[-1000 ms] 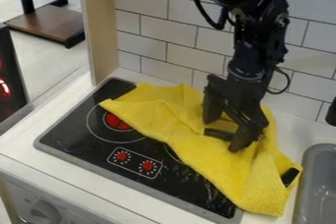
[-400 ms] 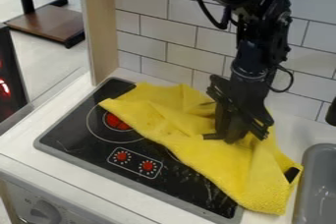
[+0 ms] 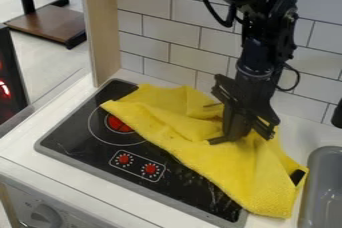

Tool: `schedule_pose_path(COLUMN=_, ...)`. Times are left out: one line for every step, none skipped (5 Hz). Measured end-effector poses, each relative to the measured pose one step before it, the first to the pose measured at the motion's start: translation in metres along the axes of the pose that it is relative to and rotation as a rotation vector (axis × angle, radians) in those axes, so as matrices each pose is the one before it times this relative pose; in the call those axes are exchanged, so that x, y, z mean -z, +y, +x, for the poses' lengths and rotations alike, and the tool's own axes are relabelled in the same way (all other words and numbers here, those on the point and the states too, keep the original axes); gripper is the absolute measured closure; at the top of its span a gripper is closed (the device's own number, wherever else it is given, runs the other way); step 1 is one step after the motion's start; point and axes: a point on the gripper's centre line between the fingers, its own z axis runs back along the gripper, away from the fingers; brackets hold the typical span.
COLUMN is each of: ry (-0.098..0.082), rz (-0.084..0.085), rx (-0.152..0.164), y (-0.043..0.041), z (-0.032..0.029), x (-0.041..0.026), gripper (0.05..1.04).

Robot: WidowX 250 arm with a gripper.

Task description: Unfold the cloth from top right to bottom left

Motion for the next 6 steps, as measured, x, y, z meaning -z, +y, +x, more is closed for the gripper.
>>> schedule_pose_path(ry=-0.0052, rz=-0.0309, rx=0.0022, y=-0.00153, z=-0.00123, x=-0.00747, gripper=1.034)
schedule_pose_path(ry=-0.0269, rz=-0.0181, rx=0.0362, y=-0.00376, z=-0.00405, x=-0.0156, gripper=1.034)
schedule_pose_path(ry=-0.0024, rz=-0.0289, rx=0.033, y=-0.00031, z=-0.01935, x=-0.00878, gripper=1.034)
schedule_pose_path(ry=0.002, rz=-0.0127, rx=0.0507, y=-0.00695, z=-0.02402, x=-0.00839, gripper=1.034)
schedule_pose_path(ry=0.0122, rz=-0.0063, rx=0.0518, y=-0.00657, z=-0.02671, x=-0.00457, gripper=1.034)
schedule_pose_path(ry=0.0637, rz=-0.0205, rx=0.0592, y=-0.00797, z=-0.03385, x=0.00199, gripper=1.034)
